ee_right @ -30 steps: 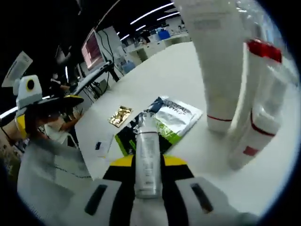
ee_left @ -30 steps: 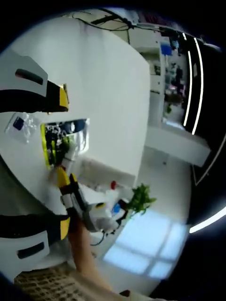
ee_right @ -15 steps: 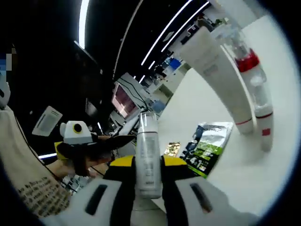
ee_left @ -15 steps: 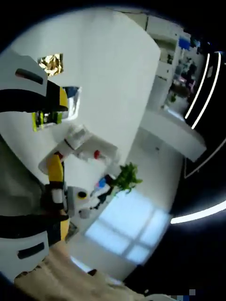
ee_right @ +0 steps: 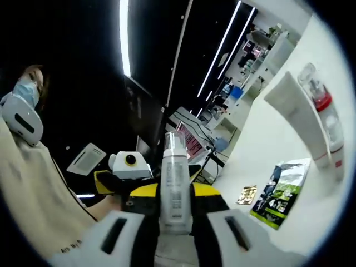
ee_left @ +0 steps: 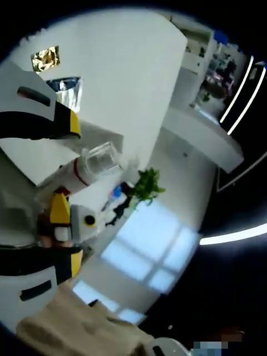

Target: Arrange the skincare products in the storage area until every visible bottle or jar stands upright without overlapping.

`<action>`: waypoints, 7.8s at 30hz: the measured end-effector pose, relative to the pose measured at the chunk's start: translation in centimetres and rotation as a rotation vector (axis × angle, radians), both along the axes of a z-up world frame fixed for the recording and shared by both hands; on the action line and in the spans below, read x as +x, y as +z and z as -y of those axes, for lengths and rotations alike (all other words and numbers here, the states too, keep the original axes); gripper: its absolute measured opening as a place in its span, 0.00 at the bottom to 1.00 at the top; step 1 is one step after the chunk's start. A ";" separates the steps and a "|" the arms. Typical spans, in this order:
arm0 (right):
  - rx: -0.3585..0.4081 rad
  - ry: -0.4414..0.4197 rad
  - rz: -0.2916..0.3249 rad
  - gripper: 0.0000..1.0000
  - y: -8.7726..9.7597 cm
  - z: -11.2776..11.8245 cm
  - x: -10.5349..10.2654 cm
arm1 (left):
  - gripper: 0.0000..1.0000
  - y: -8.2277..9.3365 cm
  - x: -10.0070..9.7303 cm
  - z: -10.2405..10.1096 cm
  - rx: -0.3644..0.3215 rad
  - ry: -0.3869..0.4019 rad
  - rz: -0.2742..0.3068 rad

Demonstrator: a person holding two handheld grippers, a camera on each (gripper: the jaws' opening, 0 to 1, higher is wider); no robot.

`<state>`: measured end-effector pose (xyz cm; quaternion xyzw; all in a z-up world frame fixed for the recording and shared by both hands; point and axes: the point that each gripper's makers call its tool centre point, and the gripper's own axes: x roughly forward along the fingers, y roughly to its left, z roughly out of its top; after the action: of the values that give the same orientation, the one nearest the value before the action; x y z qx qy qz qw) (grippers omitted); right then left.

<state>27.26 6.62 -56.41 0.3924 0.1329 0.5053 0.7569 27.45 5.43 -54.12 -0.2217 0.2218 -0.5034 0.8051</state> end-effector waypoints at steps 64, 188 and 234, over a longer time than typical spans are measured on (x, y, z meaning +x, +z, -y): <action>-0.372 -0.186 0.241 0.23 3.1 6.2 -0.8 | 0.17 -2.8 -2.9 6.9 0.387 -0.290 0.220; -0.901 -0.220 0.133 0.68 -13.0 12.4 3.9 | 0.18 -18.9 10.2 10.5 0.650 -0.459 0.341; -0.900 -0.219 0.113 0.70 -13.5 12.3 3.7 | 0.18 -20.0 11.1 10.3 0.680 -0.452 0.310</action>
<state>30.98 -5.67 -69.89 0.0084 0.2553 0.3351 0.9069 38.58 -4.83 -74.15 0.1884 0.2943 -0.5928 0.7256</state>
